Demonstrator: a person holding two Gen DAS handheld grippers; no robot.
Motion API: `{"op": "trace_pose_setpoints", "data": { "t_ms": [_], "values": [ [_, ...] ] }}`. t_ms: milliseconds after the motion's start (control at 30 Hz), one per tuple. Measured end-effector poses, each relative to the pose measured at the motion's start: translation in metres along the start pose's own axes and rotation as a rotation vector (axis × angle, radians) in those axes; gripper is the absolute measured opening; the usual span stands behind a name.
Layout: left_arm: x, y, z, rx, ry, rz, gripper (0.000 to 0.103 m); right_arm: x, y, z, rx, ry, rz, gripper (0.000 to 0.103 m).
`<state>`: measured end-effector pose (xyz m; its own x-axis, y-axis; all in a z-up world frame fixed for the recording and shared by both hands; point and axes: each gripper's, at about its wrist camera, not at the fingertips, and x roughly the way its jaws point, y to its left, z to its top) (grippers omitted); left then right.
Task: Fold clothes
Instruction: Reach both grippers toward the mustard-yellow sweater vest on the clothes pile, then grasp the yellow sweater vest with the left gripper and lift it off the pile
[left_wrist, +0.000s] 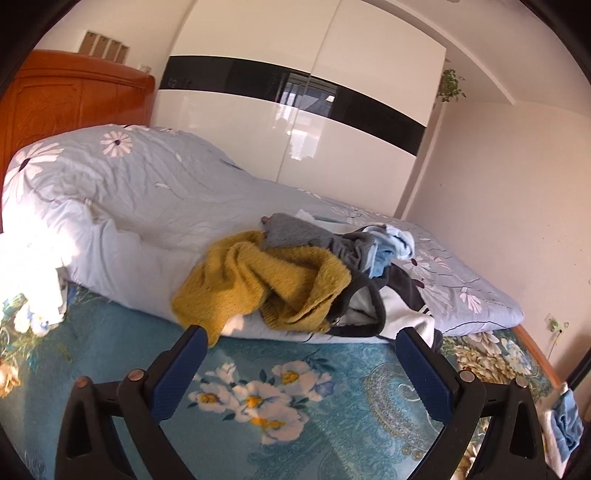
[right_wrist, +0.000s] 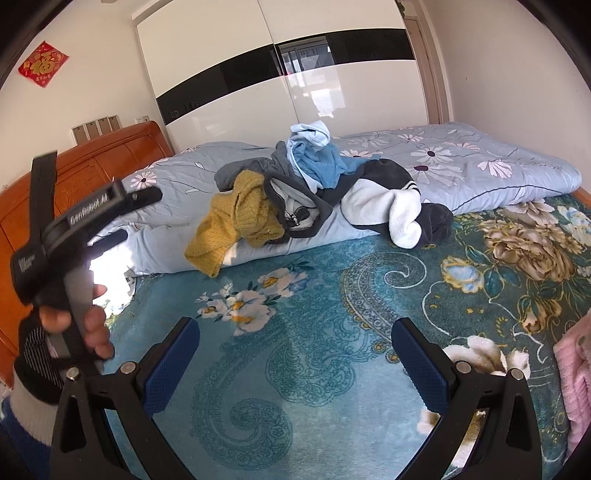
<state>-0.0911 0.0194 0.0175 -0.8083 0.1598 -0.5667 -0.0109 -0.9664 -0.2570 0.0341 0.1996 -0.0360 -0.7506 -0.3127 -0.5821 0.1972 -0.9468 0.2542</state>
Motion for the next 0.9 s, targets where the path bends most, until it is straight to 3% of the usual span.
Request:
{"op": "trace_pose_setpoints", "data": {
  "t_ms": [133,267,433,500,533,600,633,667,733,900],
  "values": [
    [0.047,-0.014,0.037,0.004,0.027,-0.072,0.103,0.004,-0.019,-0.006,0.035,0.024,-0.022,0.103],
    [0.091,-0.007,0.054,-0.043,0.045,-0.036,0.103,0.001,-0.041,-0.013,0.067,0.033,-0.059,0.103],
    [0.130,-0.010,0.042,0.012,0.094,0.025,0.100,0.004,-0.071,-0.022,0.159,0.054,-0.083,0.103],
    [0.144,-0.010,0.036,0.028,0.114,0.048,0.074,0.007,-0.078,-0.025,0.191,0.066,-0.082,0.103],
    [0.151,-0.010,0.033,0.036,0.125,0.058,0.068,0.008,-0.080,-0.027,0.194,0.071,-0.081,0.103],
    [0.162,-0.011,0.030,0.045,0.152,0.077,0.040,0.010,-0.081,-0.029,0.189,0.081,-0.084,0.103],
    [0.167,-0.011,0.028,0.050,0.165,0.086,0.034,0.010,-0.081,-0.030,0.185,0.087,-0.084,0.103],
    [0.169,-0.012,0.027,0.058,0.168,0.096,0.016,0.010,-0.081,-0.030,0.185,0.090,-0.083,0.103],
    [0.156,-0.014,0.032,0.074,0.106,0.107,0.014,0.008,-0.080,-0.030,0.185,0.089,-0.083,0.103],
    [0.096,0.012,0.069,-0.010,-0.079,0.158,0.009,-0.003,-0.082,-0.028,0.192,0.077,-0.098,0.103]
  ]
}}
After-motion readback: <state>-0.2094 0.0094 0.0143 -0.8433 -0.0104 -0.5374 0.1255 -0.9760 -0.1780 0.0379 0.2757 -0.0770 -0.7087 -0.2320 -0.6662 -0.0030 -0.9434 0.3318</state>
